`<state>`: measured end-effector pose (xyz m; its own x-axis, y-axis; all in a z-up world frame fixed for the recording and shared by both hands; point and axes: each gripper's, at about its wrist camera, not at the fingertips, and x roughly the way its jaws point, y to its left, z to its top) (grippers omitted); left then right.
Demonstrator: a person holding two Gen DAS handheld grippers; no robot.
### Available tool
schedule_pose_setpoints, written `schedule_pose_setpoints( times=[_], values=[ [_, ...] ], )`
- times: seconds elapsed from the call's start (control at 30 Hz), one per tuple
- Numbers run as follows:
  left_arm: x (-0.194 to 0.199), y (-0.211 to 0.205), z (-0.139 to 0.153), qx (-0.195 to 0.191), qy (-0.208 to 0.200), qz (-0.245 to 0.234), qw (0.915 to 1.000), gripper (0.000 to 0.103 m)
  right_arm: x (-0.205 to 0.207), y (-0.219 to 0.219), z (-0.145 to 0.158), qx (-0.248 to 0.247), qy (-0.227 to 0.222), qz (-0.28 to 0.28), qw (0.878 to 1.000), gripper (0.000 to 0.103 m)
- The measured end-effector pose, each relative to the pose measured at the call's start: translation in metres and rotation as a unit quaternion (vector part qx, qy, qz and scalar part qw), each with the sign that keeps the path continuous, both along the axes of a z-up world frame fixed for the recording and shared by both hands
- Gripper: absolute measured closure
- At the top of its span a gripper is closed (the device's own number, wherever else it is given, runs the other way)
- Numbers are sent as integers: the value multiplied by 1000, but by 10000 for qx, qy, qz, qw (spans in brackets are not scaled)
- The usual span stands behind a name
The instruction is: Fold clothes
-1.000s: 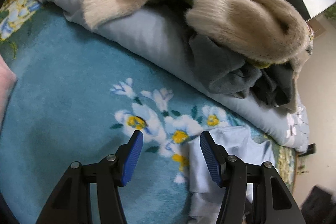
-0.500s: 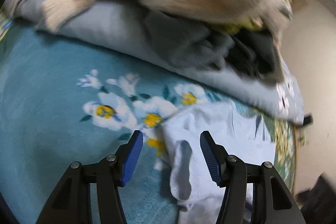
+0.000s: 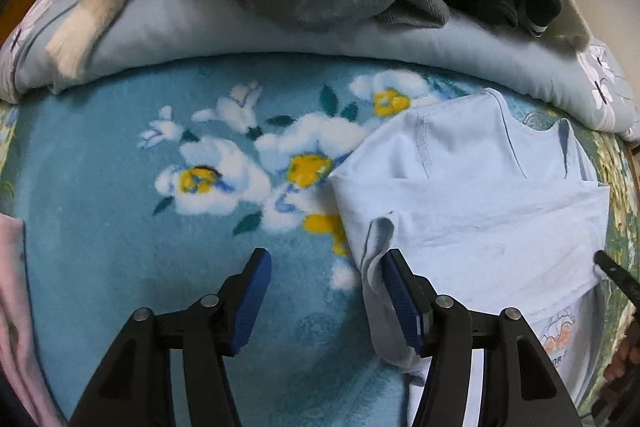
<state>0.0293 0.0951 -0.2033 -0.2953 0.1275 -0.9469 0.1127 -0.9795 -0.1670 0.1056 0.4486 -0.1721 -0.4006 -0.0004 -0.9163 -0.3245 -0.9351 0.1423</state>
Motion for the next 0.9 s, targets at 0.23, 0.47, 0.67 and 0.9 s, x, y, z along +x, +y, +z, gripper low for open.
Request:
schedule_pose_setpoints(
  times=[0.23, 0.47, 0.67, 0.9],
  values=[
    [33, -32, 26, 1384, 457, 833, 9858, 41, 81, 3, 37, -236, 175, 92, 9995, 64],
    [98, 6, 27, 2032, 245, 327, 9783, 41, 189, 31, -6, -377, -439, -545, 9968, 63],
    [155, 19, 15, 1410, -249, 317, 9892, 41, 224, 48, -1, -922, 32, -1038, 9903, 63],
    [209, 30, 13, 723, -554, 199, 9956, 43, 232, 43, -1, -966, 263, -889, 9910, 63]
  ],
)
